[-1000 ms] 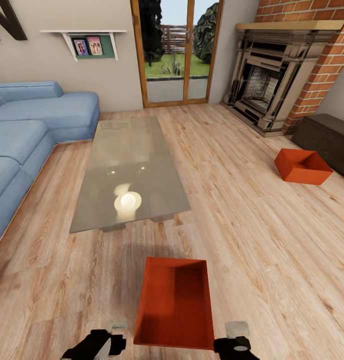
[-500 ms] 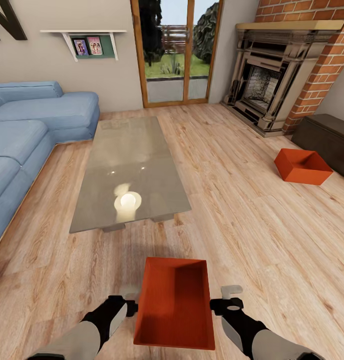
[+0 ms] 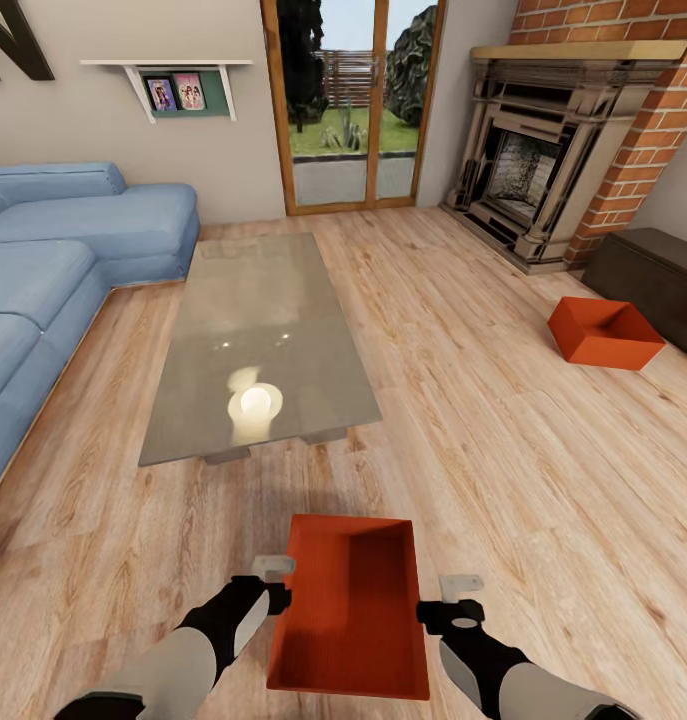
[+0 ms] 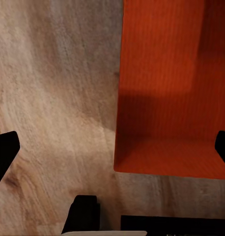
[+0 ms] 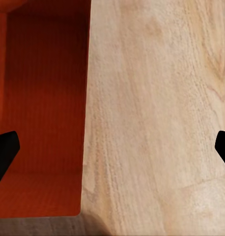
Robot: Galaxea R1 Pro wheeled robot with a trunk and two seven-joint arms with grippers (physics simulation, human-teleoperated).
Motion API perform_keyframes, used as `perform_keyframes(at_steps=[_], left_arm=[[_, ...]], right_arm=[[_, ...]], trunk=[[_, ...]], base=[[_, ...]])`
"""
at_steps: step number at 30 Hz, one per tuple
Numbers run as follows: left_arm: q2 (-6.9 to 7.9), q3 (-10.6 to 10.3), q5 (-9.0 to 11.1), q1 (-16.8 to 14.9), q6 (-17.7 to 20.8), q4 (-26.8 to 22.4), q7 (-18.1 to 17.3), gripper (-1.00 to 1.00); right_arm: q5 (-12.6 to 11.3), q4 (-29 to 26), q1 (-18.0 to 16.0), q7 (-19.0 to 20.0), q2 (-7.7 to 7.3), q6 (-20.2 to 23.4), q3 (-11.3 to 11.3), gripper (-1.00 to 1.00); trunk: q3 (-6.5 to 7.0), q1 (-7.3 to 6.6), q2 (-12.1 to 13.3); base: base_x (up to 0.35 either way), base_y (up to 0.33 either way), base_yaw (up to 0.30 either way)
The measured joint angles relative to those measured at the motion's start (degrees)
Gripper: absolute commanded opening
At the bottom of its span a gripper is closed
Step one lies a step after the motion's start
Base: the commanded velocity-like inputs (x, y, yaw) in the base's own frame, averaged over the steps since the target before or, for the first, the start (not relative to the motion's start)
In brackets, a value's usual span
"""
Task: Move the two storage containers from the living room to the garage. In the garage, place one container on the floor and stack the other container on top of it (either order is fine).
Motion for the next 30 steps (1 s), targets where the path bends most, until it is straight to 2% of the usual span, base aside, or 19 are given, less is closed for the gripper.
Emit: perform_keyframes(at_steps=[11,27,30], left_arm=[[0.08,-0.3,-0.5,-0.1,-1.3,-0.3,-2.2,1.00],[0.07,-0.3,-0.6,-0.1,-1.3,-1.5,-2.3,1.00],[0.16,-0.2,-0.5,-0.1,-1.3,-1.5,-2.4,1.00]], right_arm=[[0.0,0.7,0.0,0.0,-0.04,-0.7,0.1,1.00],[0.1,0.7,0.0,0.0,-0.04,-0.7,0.1,1.00],[0.1,0.7,0.0,0.0,-0.04,-0.6,0.1,1.00]], trunk=[[0.00,0.00,0.0],[0.00,0.00,0.0],[-0.53,0.65,-1.2]], base=[[0.000,0.000,0.000],[0.000,0.000,0.000],[0.000,0.000,0.000]])
